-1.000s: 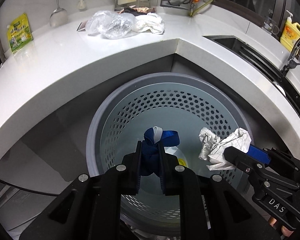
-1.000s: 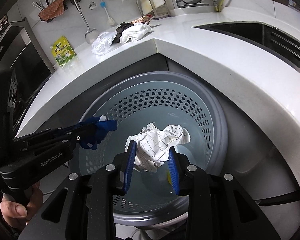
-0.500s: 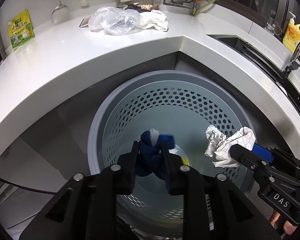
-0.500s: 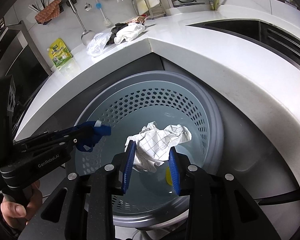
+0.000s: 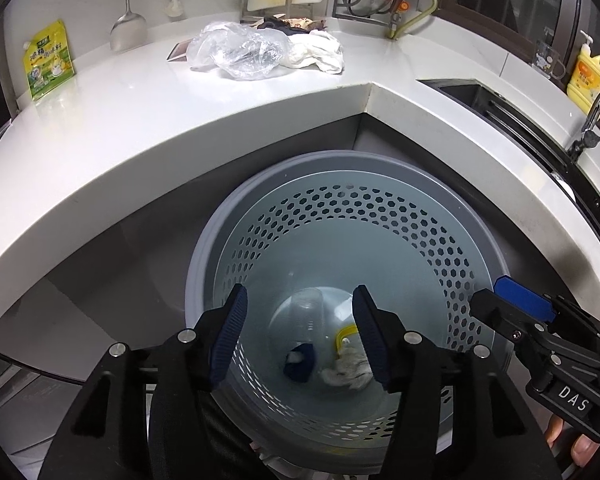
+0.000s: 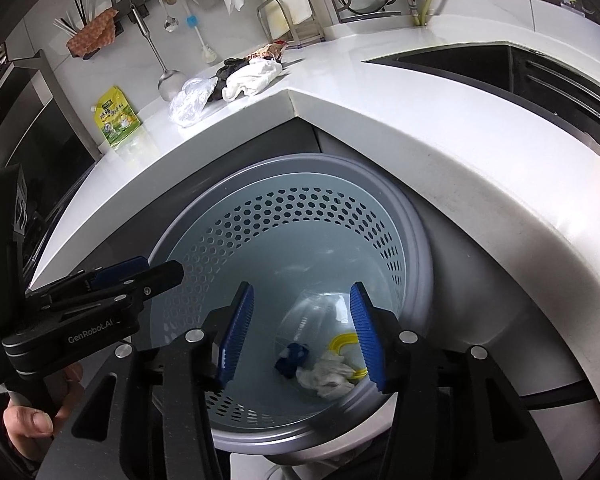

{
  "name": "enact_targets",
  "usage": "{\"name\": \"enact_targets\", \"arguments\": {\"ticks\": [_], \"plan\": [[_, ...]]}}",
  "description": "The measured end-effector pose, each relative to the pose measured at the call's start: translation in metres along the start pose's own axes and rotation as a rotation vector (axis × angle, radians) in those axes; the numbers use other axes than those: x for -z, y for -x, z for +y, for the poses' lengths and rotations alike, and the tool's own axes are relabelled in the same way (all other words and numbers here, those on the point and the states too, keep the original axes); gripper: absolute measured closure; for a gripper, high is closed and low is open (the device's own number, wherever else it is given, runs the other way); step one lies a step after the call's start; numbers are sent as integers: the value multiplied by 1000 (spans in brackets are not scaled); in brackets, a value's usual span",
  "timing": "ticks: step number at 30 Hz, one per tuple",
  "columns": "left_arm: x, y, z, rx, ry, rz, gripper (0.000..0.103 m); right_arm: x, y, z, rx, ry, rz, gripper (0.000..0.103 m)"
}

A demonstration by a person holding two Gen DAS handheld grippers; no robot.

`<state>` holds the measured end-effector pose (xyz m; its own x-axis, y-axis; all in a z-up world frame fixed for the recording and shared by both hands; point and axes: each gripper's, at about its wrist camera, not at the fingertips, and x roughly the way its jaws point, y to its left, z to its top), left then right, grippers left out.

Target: Collect trash

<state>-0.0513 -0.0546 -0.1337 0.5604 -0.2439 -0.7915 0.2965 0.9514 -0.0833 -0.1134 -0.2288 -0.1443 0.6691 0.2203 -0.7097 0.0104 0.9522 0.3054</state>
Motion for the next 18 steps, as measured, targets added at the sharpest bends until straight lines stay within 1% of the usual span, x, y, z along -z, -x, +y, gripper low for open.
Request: {"name": "enact_targets", "arguments": {"ticks": [9, 11, 16, 18], "plan": [[-1, 2, 2, 0, 8, -9, 45, 0, 3, 1, -1, -1, -6, 55], [-1, 3, 3, 3, 13, -10, 42, -1, 3, 1, -2, -1, -6, 55], [-2, 4, 3, 0, 15, -17, 40, 0, 4, 2, -1, 0, -7, 54], [-2, 5, 4, 0, 17, -19, 38, -1, 5, 2, -1, -1, -10, 53]]}}
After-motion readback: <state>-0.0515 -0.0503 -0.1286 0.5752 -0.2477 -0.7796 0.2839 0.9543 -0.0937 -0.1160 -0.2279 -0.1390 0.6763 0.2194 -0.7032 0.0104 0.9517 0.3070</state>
